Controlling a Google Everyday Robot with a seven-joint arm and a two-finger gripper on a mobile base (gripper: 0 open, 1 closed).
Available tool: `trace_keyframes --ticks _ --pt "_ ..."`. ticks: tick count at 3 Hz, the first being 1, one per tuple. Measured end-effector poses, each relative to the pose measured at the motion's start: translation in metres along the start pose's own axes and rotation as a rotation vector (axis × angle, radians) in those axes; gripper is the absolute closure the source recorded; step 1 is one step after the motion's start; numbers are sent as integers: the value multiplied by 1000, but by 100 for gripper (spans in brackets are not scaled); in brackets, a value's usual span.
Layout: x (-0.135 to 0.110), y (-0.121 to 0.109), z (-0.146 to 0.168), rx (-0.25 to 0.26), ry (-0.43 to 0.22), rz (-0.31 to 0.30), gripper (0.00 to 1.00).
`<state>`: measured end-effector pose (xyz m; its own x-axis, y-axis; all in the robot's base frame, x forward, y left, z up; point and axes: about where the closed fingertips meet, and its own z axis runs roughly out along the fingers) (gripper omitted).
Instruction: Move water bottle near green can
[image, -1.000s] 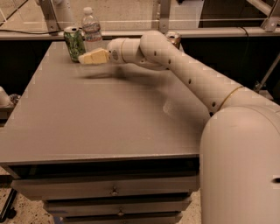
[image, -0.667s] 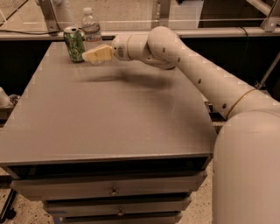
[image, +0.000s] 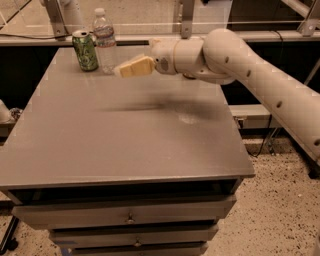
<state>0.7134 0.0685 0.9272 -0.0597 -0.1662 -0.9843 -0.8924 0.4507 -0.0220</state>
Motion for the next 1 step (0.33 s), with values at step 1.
trace_keyframes --ticks 1 --pt "12 15 -68 79 59 2 0"
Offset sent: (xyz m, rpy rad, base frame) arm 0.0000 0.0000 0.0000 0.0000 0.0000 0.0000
